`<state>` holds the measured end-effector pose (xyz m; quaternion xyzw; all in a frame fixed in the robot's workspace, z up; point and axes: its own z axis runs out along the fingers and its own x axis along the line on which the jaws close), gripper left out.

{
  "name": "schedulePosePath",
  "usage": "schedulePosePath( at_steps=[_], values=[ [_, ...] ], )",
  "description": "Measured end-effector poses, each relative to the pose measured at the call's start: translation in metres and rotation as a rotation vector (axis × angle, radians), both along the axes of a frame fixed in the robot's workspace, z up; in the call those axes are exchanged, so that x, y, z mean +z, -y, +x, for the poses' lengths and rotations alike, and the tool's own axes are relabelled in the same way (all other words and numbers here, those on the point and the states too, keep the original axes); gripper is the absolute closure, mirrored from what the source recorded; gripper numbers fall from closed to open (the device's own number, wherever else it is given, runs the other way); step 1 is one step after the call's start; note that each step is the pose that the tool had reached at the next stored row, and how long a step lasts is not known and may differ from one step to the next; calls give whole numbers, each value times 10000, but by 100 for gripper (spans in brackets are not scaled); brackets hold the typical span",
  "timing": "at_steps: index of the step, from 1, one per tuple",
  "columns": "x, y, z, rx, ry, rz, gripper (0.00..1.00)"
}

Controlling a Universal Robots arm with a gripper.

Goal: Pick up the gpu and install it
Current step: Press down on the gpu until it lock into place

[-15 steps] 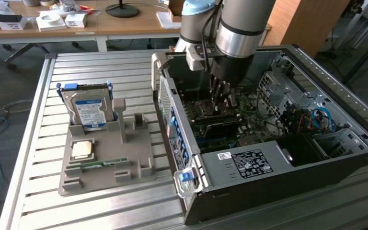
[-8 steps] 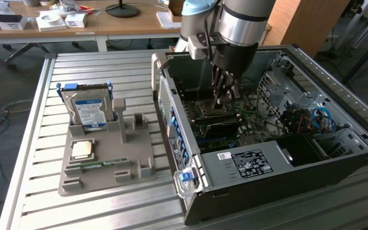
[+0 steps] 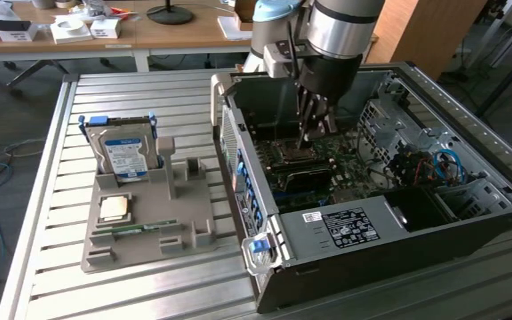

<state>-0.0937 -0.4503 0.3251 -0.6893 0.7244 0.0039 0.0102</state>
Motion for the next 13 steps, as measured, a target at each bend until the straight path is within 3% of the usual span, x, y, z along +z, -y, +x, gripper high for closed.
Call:
schedulePosePath(
  at_steps=[5, 13],
  values=[
    [0, 1, 80, 0, 0, 0, 89],
    [0, 0, 98, 0, 1, 1, 89]
  ],
)
